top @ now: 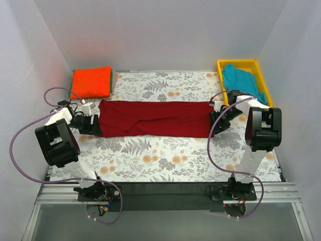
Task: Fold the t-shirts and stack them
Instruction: Fold the tshirt
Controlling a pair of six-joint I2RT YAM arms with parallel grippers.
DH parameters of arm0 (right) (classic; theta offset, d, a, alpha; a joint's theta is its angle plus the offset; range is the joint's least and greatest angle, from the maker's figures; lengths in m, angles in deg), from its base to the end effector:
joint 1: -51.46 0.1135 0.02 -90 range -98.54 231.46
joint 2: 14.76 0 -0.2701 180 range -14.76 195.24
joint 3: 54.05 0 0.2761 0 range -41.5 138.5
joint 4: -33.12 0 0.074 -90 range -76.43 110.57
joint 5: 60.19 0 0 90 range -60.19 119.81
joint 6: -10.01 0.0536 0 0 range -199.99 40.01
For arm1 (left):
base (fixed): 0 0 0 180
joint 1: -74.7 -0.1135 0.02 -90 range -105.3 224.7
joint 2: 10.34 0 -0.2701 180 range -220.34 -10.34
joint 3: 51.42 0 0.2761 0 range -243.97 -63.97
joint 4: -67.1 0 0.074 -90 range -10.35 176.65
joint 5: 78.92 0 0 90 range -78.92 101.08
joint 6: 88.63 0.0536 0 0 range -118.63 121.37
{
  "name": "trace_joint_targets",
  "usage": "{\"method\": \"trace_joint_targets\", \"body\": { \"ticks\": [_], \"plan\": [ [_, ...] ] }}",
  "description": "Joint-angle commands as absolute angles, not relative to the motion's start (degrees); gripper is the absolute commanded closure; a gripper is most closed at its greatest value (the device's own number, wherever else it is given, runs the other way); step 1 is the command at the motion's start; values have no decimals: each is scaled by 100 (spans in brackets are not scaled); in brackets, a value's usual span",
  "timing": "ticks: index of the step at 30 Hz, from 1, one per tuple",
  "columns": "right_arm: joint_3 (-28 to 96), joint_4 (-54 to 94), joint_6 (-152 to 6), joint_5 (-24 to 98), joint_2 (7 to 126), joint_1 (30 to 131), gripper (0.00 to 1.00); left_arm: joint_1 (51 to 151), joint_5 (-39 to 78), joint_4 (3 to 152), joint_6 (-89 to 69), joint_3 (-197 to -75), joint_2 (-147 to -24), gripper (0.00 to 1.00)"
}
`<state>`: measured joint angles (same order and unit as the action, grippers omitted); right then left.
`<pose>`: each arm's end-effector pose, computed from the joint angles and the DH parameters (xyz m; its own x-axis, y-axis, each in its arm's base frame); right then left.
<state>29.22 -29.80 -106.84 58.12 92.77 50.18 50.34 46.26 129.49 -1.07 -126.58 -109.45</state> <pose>0.3595 0.0174 0.1366 -0.8892 -0.3779 -0.2578 -0.4543 0.7958 0.4004 0.3066 0.1049 0.1505 -0.8954 -0.4436 -0.0393 -0.3421 0.7415 -0.5772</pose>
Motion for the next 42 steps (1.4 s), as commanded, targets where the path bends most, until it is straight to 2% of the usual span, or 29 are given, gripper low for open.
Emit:
{"method": "trace_joint_targets", "body": {
  "ticks": [1,4,12,21,28,30,32,34,42],
  "plan": [
    [3180,-2900,-10539,6074,9378,4987,47,5062,4773,12773,-136,-12647,-10931,39],
    [3180,-2891,-10530,6119,9396,4987,51,5070,4729,12703,-144,-12603,-10957,39],
    [3373,-2874,-10460,6154,9545,4996,52,5079,4668,12632,-162,-12559,-11045,39],
    [3347,-2882,-10424,6022,9607,4996,65,5079,4571,12518,-188,-12585,-11142,40],
    [3259,-2900,-10451,5961,9432,4987,99,5079,4852,12649,-215,-12743,-11335,46],
    [3250,-2909,-10459,5908,9361,4987,99,5071,4992,12737,-215,-12796,-11388,51],
    [3250,-2926,-10477,5873,9300,4987,99,5044,5167,12851,-189,-12909,-11423,51],
    [3242,-2935,-10512,5864,9282,4987,99,5018,5291,13088,-162,-13032,-11423,48],
    [3180,-2944,-10591,5872,9300,4987,99,4912,5336,13458,-408,-13937,-11203,43]
  ]
}}
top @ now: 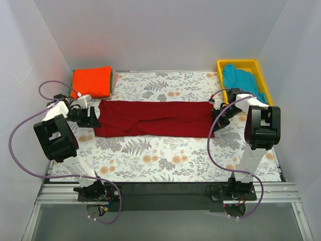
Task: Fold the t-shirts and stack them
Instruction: Fold the tshirt
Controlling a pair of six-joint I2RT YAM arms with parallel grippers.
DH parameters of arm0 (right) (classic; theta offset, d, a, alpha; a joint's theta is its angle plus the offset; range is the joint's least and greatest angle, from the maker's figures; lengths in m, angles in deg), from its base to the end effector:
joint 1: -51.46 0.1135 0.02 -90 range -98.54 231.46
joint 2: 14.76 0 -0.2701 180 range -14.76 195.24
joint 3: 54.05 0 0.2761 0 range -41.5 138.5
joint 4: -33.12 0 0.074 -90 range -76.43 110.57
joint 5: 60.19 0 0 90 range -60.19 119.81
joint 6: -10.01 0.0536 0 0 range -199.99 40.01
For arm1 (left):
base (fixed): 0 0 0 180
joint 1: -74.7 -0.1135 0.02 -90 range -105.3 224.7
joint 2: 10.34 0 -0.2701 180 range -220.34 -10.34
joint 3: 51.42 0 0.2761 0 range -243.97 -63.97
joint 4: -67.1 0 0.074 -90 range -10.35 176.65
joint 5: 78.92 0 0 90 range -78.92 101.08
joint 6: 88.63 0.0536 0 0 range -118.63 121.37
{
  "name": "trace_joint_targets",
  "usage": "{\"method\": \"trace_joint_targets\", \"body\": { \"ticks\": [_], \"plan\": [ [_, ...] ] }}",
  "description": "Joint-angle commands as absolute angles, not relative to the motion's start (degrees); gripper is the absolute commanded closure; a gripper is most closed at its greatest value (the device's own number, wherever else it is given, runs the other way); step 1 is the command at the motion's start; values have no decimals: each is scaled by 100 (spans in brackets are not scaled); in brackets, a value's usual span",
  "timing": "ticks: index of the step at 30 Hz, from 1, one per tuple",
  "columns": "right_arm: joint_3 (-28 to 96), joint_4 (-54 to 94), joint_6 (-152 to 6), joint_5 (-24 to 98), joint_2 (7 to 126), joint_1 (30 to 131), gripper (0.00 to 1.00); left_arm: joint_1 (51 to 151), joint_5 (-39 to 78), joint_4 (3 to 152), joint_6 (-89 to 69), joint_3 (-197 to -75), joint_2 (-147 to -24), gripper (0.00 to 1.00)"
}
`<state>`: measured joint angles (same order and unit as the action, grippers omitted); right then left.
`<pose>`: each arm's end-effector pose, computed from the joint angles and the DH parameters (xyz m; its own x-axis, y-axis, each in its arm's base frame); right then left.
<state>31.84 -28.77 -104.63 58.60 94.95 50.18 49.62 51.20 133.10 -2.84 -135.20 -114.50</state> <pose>0.3732 0.0175 0.1356 -0.8993 -0.3454 -0.2682 -0.4306 0.8064 0.4053 0.3336 0.1180 0.1645 -0.8804 -0.4740 -0.0158 -0.3529 0.6769 -0.6460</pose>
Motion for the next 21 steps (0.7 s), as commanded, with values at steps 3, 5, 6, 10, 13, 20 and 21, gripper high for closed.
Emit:
{"method": "trace_joint_targets", "body": {
  "ticks": [3,5,6,10,13,20,21],
  "plan": [
    [3189,-2961,-10609,5881,9291,4987,99,4912,5397,13397,-592,-14026,-11273,41],
    [3180,-2961,-10617,5873,9282,4987,99,4912,5502,13353,-680,-13991,-11475,41],
    [3189,-2970,-10618,5872,9282,4987,99,4921,5555,13344,-733,-13974,-11572,41],
    [3215,-2988,-10591,5881,9273,4987,99,4956,5583,13195,-909,-13746,-11923,41],
    [3206,-3014,-10591,5873,9247,4987,99,4956,5407,12923,-1119,-13596,-11986,41],
    [3058,-3128,-10644,5688,9107,4873,99,4956,4519,12316,-1603,-13323,-12091,41],
    [3014,-3128,-10679,5670,9080,4847,99,4948,4396,12281,-1621,-13262,-12074,42]
  ]
}}
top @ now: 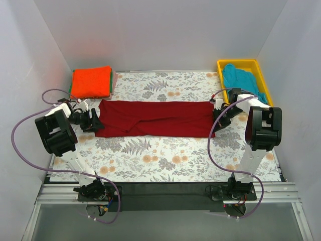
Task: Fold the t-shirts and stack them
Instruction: Fold the tshirt
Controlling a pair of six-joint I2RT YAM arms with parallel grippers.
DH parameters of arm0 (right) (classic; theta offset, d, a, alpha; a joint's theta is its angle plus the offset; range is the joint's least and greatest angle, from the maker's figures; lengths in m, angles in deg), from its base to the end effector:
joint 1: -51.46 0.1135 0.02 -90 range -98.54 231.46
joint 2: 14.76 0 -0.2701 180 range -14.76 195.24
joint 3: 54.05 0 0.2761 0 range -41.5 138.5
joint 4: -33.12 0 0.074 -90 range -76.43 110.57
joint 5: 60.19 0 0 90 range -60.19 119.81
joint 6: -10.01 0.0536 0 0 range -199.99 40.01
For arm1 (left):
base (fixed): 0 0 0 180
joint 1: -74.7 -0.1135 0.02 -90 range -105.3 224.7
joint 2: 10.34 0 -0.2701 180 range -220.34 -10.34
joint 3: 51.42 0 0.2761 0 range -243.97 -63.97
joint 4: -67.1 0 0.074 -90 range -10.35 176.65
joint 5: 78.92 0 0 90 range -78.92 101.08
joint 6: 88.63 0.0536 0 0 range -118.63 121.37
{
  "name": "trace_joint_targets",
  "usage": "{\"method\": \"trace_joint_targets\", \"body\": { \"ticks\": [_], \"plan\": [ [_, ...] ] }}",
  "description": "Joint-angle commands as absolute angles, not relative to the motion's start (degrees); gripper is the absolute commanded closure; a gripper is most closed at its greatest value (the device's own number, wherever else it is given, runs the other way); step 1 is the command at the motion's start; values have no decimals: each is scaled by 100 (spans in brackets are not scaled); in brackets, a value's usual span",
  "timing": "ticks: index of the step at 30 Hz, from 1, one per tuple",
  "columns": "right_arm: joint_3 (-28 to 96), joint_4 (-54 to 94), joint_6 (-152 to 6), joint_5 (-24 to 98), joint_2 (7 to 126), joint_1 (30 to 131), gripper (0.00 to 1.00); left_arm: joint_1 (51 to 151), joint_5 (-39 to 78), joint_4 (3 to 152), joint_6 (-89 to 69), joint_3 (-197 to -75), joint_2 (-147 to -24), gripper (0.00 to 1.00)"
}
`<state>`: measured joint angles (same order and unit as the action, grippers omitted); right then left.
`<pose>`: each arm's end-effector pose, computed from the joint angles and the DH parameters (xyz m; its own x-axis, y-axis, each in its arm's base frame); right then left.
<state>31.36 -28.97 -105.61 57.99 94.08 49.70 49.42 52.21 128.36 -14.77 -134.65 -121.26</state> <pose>0.3706 0.0139 0.1385 -0.8943 -0.3538 -0.2740 -0.4397 0.8087 0.3907 0.3433 0.1231 0.1231 -0.7821 -0.6009 0.1652 -0.5498 0.5405 -0.6368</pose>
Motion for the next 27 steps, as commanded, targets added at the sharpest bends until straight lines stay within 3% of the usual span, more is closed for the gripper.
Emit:
{"method": "trace_joint_targets", "body": {
  "ticks": [1,15,25,27],
  "plan": [
    [2987,-3155,-10714,5644,9045,4777,99,4956,4334,12228,-1656,-13218,-12056,41],
    [2706,-3164,-11031,5416,9018,4381,99,4956,4087,12175,-1665,-13086,-12109,38],
    [2688,-3076,-10899,5740,9168,4442,99,4956,4957,12570,-1366,-13042,-11248,38],
    [2688,-3128,-10899,5793,9080,4477,89,4956,5106,12719,-1340,-13173,-11046,38]
  ]
}}
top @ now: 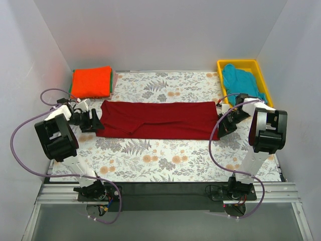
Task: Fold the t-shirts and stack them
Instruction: Fold the tshirt
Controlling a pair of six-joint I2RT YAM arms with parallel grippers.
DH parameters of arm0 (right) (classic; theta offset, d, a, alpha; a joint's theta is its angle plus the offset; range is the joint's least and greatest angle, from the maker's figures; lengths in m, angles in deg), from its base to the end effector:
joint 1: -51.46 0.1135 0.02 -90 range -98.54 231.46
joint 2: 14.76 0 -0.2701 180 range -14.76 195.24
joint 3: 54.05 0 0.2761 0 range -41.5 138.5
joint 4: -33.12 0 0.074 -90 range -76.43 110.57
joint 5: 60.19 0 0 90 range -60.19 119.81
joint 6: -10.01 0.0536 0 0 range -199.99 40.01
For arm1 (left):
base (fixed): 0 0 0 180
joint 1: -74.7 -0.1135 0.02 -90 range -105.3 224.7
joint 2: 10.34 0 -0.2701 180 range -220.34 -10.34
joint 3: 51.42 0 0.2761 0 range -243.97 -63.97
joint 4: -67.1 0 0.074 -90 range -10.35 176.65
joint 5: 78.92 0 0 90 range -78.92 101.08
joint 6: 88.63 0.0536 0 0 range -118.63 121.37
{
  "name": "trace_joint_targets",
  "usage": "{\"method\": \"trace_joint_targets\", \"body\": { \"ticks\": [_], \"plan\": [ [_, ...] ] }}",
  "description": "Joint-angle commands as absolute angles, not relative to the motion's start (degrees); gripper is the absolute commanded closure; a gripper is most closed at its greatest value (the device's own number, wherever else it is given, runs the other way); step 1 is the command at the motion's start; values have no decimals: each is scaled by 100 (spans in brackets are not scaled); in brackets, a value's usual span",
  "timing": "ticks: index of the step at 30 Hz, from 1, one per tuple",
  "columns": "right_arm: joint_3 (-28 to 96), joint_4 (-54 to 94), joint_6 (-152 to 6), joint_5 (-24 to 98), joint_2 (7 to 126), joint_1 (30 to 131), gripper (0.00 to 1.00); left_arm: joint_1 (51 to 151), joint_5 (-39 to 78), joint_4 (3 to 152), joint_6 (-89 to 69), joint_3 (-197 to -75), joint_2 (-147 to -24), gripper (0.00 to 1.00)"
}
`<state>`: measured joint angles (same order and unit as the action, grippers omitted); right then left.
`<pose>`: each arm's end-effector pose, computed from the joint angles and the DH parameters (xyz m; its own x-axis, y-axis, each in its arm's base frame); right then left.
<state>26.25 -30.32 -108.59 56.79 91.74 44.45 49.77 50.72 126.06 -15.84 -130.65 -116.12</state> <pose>0.3456 -0.0180 0.1288 -0.9221 -0.3164 -0.2227 -0.3821 0.8353 0.3953 0.3313 0.1163 0.1351 -0.7809 -0.6142 0.1134 -0.5343 0.5628 -0.6307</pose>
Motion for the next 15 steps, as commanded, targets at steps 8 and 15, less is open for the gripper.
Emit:
{"method": "trace_joint_targets", "body": {
  "ticks": [8,15],
  "plan": [
    [3109,-3173,-10671,6249,8184,4556,53,5044,5344,12843,-1717,-13578,-10684,40],
    [3707,-2070,-9749,7059,8025,5811,57,5387,5450,12571,-2262,-13490,-10922,48]
  ]
}}
